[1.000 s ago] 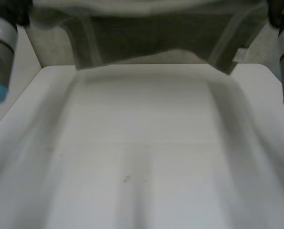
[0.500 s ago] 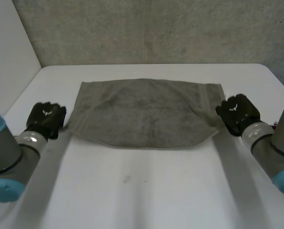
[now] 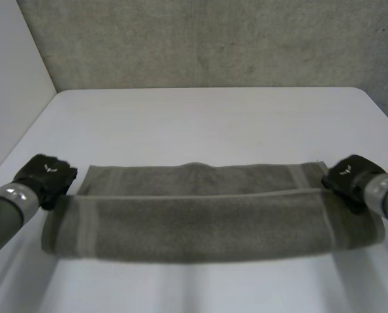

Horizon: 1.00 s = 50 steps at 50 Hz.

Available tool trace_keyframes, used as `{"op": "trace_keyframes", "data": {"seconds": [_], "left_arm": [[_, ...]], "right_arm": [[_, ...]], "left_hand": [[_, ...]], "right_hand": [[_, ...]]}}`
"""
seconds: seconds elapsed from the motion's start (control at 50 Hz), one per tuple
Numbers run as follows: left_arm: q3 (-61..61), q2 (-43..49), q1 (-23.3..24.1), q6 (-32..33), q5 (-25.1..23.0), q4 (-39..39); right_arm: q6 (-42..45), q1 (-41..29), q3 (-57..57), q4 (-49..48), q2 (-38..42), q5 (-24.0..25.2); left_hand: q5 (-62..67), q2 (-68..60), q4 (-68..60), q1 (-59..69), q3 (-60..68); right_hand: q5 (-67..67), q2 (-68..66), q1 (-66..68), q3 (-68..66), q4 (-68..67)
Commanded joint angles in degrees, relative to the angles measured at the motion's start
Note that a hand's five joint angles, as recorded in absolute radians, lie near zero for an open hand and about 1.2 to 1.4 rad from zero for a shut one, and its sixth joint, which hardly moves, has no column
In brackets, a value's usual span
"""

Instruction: Fold the towel.

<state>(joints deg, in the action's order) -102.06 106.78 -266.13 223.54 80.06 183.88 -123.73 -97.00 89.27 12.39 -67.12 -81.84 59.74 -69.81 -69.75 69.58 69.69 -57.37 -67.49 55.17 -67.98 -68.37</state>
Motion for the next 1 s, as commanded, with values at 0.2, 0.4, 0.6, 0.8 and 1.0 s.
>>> {"op": "trace_keyframes", "data": {"seconds": [0.2,0.4,0.6,0.8,1.0], "left_arm": [[15.7,15.0,5.5,-6.9,5.8,12.0],[22.2,21.0,7.1,-6.5,8.0,12.7],[21.5,22.5,9.0,-5.7,7.8,12.9],[20.3,19.5,9.3,-5.4,7.9,13.1],[11.0,11.9,9.3,-6.4,7.6,17.1]], "right_arm": [[-5.6,-4.8,-8.1,-25.9,12.0,-6.8],[-5.6,-5.5,-12.1,-29.0,17.2,-7.4],[-5.4,-6.4,-12.2,-28.2,20.1,-10.4],[-8.2,-5.9,-5.7,-25.8,9.9,-11.6],[-12.1,-0.8,3.3,-18.7,0.2,-3.6]], "left_hand": [[10.3,-10.2,-10.3,10.4,10.3],[10.3,-10.2,-10.3,10.4,10.3],[-59.0,59.1,59.0,-58.8,-59.0],[-58.9,58.9,58.9,-58.7,-58.8],[-58.9,58.9,58.9,-58.7,-58.8]], "right_hand": [[-12.6,-12.5,24.8,-12.0,-11.6],[-12.6,-12.5,24.8,-12.0,-11.6],[57.4,57.5,-45.2,58.0,58.4],[57.4,57.5,-45.2,58.0,58.4],[57.4,57.5,-45.2,58.0,58.4]]}}
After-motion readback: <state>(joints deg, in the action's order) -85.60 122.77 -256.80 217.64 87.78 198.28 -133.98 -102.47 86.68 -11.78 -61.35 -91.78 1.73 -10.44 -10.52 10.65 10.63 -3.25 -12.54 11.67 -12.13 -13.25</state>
